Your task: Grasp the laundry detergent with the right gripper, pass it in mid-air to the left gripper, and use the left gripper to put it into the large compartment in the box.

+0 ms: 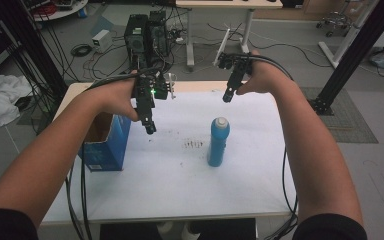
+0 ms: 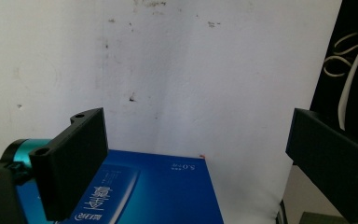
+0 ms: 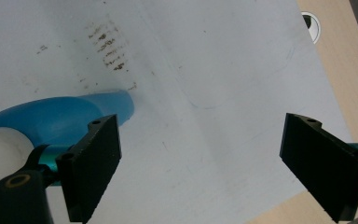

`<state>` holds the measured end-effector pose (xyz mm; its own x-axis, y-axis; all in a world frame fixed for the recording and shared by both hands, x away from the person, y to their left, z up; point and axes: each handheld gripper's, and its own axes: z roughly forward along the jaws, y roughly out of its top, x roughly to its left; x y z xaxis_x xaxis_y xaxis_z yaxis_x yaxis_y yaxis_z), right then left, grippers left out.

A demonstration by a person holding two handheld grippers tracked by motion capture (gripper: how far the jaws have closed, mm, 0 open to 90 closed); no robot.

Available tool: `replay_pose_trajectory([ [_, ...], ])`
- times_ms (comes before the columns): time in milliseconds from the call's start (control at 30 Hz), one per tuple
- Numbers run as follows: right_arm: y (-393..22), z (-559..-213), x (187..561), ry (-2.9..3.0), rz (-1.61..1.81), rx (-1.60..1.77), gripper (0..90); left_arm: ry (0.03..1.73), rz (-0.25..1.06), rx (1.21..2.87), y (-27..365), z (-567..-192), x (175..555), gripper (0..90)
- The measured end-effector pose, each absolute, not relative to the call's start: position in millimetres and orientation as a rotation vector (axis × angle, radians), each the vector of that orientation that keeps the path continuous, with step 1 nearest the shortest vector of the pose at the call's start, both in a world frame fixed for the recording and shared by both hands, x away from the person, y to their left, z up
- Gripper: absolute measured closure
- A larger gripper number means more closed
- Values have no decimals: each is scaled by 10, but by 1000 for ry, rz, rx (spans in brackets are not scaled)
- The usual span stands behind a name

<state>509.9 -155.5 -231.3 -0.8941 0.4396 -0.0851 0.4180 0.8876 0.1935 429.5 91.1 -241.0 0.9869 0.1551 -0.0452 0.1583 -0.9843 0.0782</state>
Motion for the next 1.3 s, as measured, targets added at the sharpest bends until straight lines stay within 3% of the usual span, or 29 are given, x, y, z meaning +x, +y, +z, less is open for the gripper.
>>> replay_pose_trajectory([
  [533, -1585, -2291, 5069, 2904, 353, 724, 116, 198, -60, 3069, 761, -2565, 4220, 56],
  [633, -1616, -2284, 5066, 2876, 551, 787, 116, 191, -54, 3058, 770, -2522, 4212, 56],
  [1300, -1778, -2312, 4796, 2541, 996, 1008, 116, 200, -17, 3049, 893, -2448, 4052, 56],
])
